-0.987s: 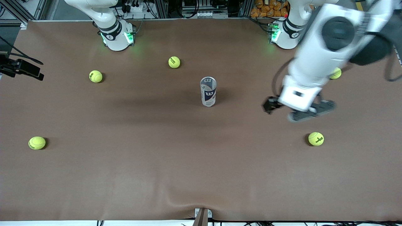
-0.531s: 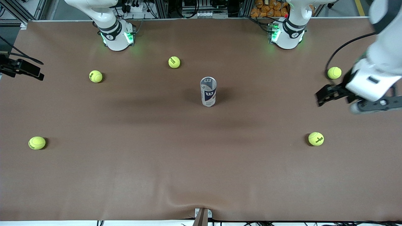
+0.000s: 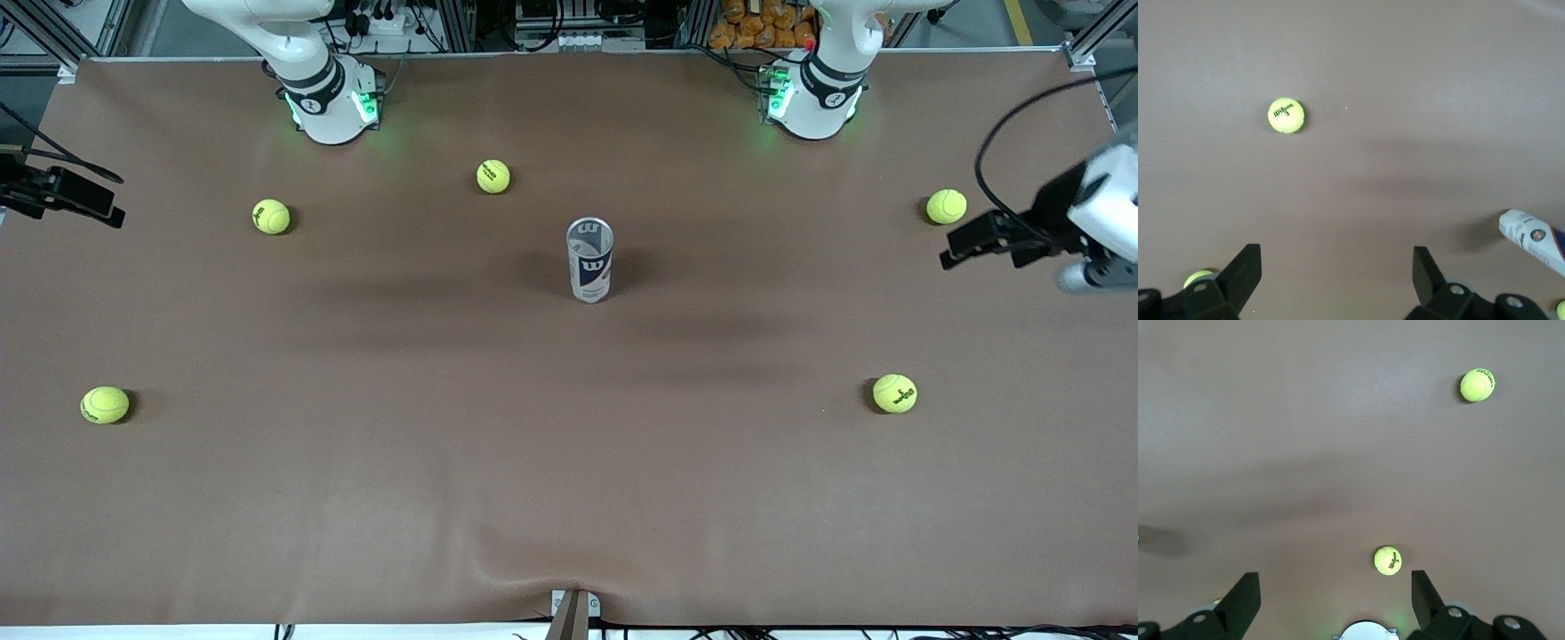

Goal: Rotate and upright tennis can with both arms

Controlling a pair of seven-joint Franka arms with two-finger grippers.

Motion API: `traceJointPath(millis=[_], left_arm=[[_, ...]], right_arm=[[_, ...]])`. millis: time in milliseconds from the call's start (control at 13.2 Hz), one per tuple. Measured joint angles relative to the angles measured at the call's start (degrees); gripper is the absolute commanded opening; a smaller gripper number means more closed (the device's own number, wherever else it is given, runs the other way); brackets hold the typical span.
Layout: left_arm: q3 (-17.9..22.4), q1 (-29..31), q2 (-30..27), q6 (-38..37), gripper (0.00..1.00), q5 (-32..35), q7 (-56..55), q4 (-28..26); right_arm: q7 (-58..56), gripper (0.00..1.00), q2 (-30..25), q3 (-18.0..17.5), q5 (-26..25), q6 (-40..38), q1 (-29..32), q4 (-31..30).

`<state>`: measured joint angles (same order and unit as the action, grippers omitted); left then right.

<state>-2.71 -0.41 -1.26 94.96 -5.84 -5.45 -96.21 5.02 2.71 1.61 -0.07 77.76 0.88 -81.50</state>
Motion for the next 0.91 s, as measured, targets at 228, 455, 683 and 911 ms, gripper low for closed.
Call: traceJointPath(millis=[228, 455, 683, 911], left_arm=[[-0.9, -0.4, -5.1, 2.4, 1.00, 3.2, 0.1, -6.1], [-0.8, -0.5, -4.2, 4.0, 1.00, 4.3, 1.0, -4.6], [-0.7, -0.5, -2.2, 4.1, 1.00, 5.3, 1.0, -1.7], [-0.7, -0.5, -2.0, 4.1, 1.00, 5.4, 1.0, -1.0]], right_arm=[[0.0, 1.00, 0.0, 0.0, 0.0, 0.0, 0.0, 0.0], [0.0, 1.00, 0.0, 0.0, 0.0, 0.0, 0.0, 0.0], [0.0, 1.00, 0.0, 0.0, 0.0, 0.0, 0.0, 0.0], [0.0, 1.00, 0.0, 0.0, 0.0, 0.0, 0.0, 0.0]])
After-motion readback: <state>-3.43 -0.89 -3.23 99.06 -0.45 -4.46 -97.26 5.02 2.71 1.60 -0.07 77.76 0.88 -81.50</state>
